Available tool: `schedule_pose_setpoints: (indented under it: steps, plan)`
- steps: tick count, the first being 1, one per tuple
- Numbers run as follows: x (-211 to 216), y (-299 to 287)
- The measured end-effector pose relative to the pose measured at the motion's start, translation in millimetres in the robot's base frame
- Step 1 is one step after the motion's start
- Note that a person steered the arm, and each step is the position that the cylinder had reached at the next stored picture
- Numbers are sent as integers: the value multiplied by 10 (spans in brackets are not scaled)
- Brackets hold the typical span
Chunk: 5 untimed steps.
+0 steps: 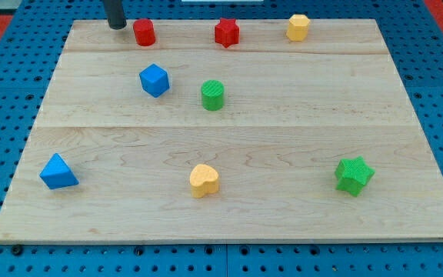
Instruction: Push the red star towards the center
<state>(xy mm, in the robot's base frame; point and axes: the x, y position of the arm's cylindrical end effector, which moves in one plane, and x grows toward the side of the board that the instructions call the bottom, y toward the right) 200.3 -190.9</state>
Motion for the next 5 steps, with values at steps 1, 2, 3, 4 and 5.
schedule_pose_setpoints:
  steps: [1, 2, 3, 4, 5]
  plan:
    - [157, 557]
    - [417, 593]
    - [696, 671]
    - [191, 710]
    - [-77, 1048]
